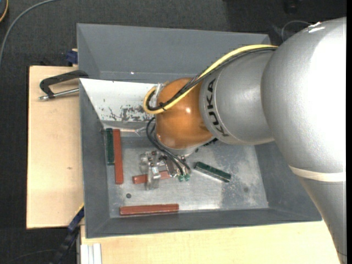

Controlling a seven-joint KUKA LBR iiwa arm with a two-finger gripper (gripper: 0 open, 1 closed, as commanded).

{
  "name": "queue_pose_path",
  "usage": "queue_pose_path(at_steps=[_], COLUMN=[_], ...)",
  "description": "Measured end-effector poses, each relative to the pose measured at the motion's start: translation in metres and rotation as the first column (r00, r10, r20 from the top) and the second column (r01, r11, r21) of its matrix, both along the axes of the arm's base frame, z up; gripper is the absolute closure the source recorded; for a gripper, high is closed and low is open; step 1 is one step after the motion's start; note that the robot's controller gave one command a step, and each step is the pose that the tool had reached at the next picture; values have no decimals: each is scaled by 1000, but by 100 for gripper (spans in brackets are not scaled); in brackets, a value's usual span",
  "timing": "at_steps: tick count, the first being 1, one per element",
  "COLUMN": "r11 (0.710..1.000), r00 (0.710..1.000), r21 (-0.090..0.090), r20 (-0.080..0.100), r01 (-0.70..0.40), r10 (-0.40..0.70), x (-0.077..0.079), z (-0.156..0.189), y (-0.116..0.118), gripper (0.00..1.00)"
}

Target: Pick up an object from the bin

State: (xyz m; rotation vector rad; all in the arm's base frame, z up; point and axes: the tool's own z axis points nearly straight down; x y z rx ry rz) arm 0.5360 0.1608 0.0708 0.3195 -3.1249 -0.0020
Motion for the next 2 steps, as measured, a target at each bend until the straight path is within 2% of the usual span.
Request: queue_pose_path(at_steps=[1,2], r11=[968,876], r00=[968,876], r21=[0,-3], r20=[18,12], r01=[-251,-482], r10=[251,482], x=[65,19], z=[183,245], y=[2,-6], gripper=[100,100])
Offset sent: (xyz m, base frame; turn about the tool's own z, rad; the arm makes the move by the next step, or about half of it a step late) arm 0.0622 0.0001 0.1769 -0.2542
